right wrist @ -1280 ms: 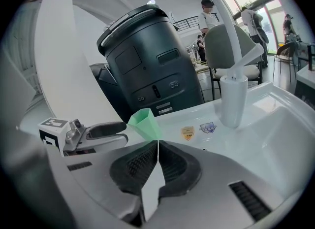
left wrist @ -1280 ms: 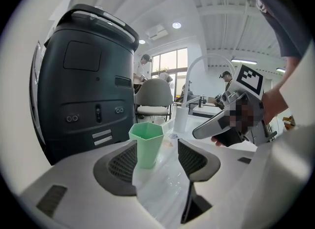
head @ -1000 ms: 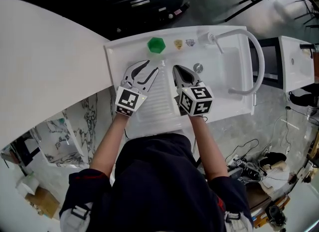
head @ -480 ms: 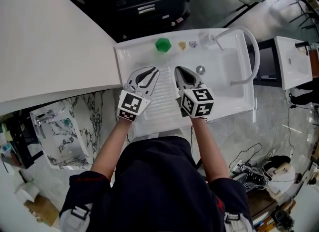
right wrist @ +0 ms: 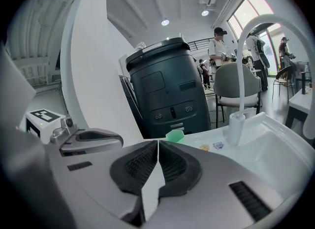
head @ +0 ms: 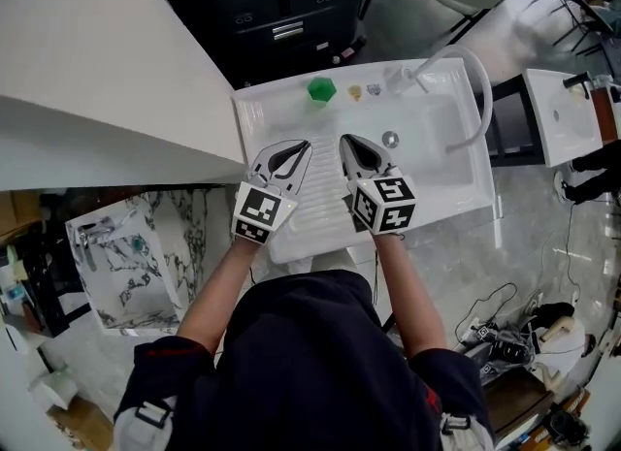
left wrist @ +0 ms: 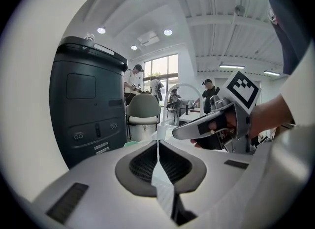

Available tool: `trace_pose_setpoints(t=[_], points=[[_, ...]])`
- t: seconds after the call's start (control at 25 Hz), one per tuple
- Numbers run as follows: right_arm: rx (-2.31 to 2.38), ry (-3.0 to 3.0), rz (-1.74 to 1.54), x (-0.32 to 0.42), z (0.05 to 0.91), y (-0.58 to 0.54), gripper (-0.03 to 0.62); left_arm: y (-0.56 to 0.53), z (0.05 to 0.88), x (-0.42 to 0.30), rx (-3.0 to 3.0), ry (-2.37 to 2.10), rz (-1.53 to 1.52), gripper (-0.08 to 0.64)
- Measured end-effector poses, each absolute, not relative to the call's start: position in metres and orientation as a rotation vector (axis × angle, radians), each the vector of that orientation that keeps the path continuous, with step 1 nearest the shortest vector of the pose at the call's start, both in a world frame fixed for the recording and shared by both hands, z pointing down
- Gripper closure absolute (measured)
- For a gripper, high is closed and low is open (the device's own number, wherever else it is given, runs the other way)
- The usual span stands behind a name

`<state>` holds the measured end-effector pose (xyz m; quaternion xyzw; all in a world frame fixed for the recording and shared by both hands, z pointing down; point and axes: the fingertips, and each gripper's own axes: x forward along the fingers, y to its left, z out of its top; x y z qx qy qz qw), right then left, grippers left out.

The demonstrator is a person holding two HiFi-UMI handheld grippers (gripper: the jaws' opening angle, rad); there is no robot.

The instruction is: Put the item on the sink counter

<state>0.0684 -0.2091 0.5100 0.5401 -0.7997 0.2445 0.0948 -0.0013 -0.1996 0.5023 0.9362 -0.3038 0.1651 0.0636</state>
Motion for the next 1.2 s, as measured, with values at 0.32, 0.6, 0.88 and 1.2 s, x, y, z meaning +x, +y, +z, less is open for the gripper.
trace_pose_setpoints(t=[0.32, 0.6, 0.88, 1.2], points=[[1.636, -2.381, 0.671, 0.059, 0.489, -0.189, 0.557, -0.174, 0.487, -0.01, 2.834, -0.875, 0.455, 0.54], [1.667, -2.382, 0.622, 0.049, 0.471, -0.173, 0.557, -0.16, 0.467, -0.021, 2.847, -0.866, 0.403, 0.54], [1.693, -2.379, 0.574, 0.035, 0.457, -0.153, 0.557, -0.145, 0.455, -0.04, 2.848, -0.864, 0.361, 0.54], [1.736, -2.371, 0.515, 0.023, 0.443, -0.135, 0.557, -0.128, 0.44, -0.057, 2.87, -0.86, 0.322, 0.54]])
